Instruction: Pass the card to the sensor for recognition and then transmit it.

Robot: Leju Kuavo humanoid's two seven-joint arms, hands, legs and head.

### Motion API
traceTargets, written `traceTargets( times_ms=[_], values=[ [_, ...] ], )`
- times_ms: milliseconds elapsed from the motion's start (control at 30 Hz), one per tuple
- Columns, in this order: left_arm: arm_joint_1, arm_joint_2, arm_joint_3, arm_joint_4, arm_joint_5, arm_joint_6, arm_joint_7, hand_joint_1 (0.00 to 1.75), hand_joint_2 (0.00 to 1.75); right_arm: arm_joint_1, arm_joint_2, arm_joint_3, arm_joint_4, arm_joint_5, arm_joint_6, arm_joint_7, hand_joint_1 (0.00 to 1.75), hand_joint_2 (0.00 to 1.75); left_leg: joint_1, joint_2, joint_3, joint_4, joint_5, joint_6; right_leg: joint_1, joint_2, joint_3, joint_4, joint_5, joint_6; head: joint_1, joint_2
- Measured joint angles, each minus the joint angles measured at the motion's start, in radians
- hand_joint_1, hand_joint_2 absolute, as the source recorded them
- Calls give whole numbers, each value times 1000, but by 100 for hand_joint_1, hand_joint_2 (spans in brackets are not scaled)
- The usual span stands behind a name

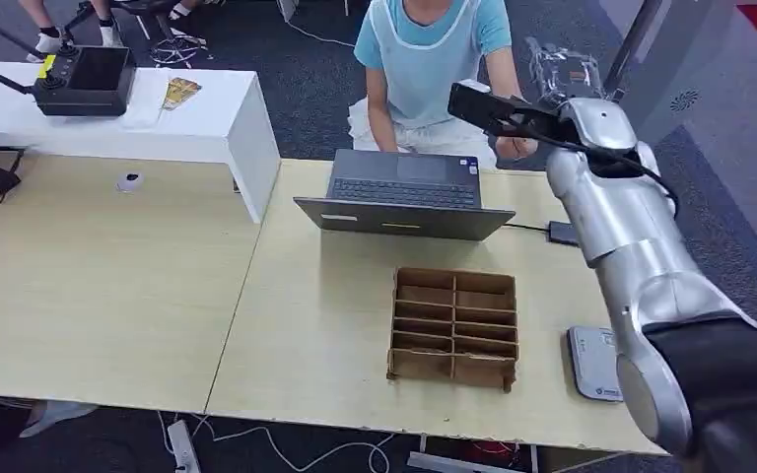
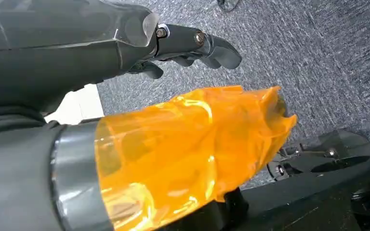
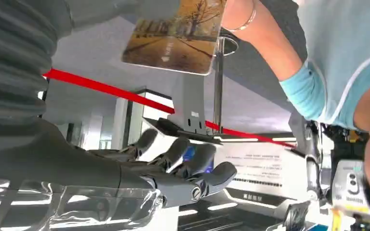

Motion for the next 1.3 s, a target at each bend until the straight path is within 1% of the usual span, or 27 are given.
traceTargets(
  times_ms=[100, 300, 400, 467, 533, 633, 700, 867, 933, 1067, 1300],
  values=[
    [0, 0, 0, 0, 0, 0, 0, 0, 0, 34, -6, -3, -55, -6, -10, 6, 0, 175, 0, 0, 0, 0, 0, 0, 0, 1, 0, 0, 0, 0, 0, 0],
    [0, 0, 0, 0, 0, 0, 0, 0, 0, 62, -12, -10, -106, -19, -16, 10, 0, 175, 0, 0, 0, 0, 0, 0, 0, 1, 0, 0, 0, 0, 0, 0],
    [0, 0, 0, 0, 0, 0, 1, 0, 0, 101, -12, -40, -172, -58, -55, 15, 0, 175, 0, 0, 0, 0, 0, 0, 0, 0, 0, 0, 0, 0, 0, 0],
    [0, 0, 0, 0, 0, 0, 1, 0, 0, 137, -11, -67, -241, -85, -74, 12, 0, 175, 0, 0, 0, 0, 0, 0, 0, 0, 0, 0, 0, 0, 0, 0],
    [0, 0, 0, 0, 0, 0, 1, 0, 0, 177, -10, -95, -314, -119, -92, -7, 0, 175, 0, 0, 0, 0, 0, 0, 0, 0, 0, 0, 0, 0, 0, 0],
    [2, 0, 0, 0, 0, 1, 2, 0, 0, 251, 6, -157, -449, -207, -132, -58, 0, 175, 0, 0, -1, 0, 0, 0, 0, -1, 0, 0, 0, 0, 0, 0],
    [4, -1, 0, 0, 0, 3, 2, 0, 0, 297, 25, -203, -537, -265, -141, -89, 0, 175, 0, 0, -1, 0, -1, 0, 0, -1, 0, 0, -1, 0, 0, 0],
    [16, -1, 0, 0, 0, 10, 10, 0, 0, 429, 94, -317, -748, -501, -147, -204, 0, 175, 0, -1, -1, 0, -1, 0, 0, -1, 0, 0, -1, -1, 0, 0],
    [19, -1, 0, 0, 0, 12, 10, 0, 0, 469, 114, -346, -806, -522, -148, -217, 0, 175, 0, -1, -1, 0, -1, 0, 0, -1, 0, 0, -1, -1, 0, 0],
    [21, -1, 0, 0, 0, 16, 11, 0, 0, 507, 134, -375, -871, -531, -148, -220, 0, 175, 0, 0, -1, 0, -1, 0, 0, -1, 0, 0, -1, -1, 0, 0],
    [21, -1, 0, 0, 0, 15, 11, 0, 0, 523, 149, -393, -910, -531, -148, -220, 0, 175, 0, 0, -1, 0, -1, 0, 0, -1, 0, 0, -1, -1, 0, 0]
  ],
)
